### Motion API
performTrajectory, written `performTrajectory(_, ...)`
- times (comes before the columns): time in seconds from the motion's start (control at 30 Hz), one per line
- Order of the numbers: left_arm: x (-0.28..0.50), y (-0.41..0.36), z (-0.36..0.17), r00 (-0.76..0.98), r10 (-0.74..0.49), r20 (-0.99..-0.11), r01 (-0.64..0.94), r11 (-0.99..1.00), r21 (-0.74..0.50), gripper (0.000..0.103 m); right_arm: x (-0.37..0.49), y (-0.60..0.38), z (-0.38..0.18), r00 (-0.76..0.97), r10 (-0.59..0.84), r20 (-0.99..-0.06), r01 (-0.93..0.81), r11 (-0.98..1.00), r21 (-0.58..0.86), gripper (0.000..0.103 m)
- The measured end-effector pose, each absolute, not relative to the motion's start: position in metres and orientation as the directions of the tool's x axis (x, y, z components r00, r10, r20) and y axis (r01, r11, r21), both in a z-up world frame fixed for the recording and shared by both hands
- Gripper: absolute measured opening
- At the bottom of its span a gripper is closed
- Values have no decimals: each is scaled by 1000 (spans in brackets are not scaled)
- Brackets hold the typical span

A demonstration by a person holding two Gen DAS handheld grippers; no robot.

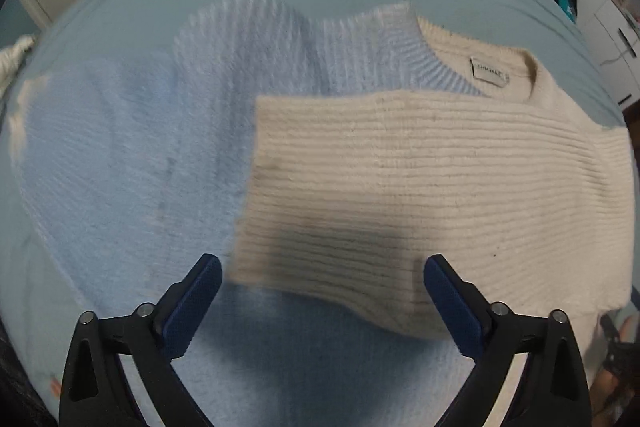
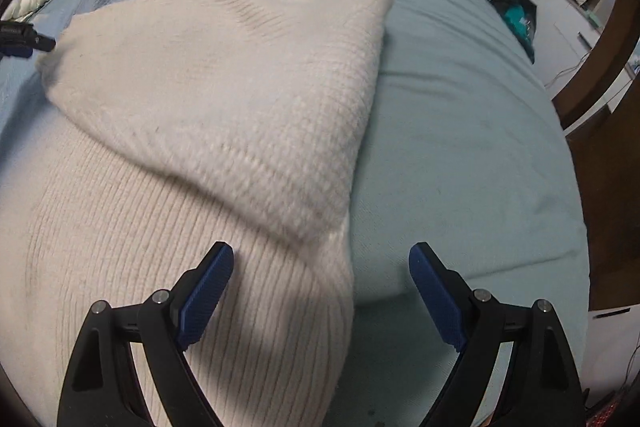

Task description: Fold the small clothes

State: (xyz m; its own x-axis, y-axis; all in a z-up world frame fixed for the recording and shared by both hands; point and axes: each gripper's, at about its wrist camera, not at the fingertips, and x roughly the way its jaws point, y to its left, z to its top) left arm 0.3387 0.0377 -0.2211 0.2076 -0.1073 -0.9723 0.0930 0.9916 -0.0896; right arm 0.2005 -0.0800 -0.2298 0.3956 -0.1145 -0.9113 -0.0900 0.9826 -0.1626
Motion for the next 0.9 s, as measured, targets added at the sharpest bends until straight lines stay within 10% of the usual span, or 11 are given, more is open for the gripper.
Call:
performTrajectory(0.07,338,35,-227,196,-106,-975,98,991,-88,74,207,-82,-233,402,-125,-907,-71,983,-167,87)
performTrajectory(0.13,336,30,-223,228,-54,-972,136,990,-23,31,216,-85,-236,387,-129,-913,-47,986,-159,84)
performTrajectory(0.23,335,38,-207,243,-79,-967,106,993,-54,0,220,-98,-244,353,-85,-932,-7,996,-94,26)
performTrajectory(0.27,335,44,-198,248,-118,-962,91,991,-98,0,222,-102,-241,352,-22,-936,-5,1000,-26,14)
performTrajectory(0.6,322,107,-64,486,-221,-846,80,975,-209,0,200,-89,-215,411,-88,-908,-10,995,-101,12)
performTrajectory(0.9,318,117,-174,222,-339,-914,-63,931,-361,6,190,-83,-202,404,-20,-915,7,1000,-19,45)
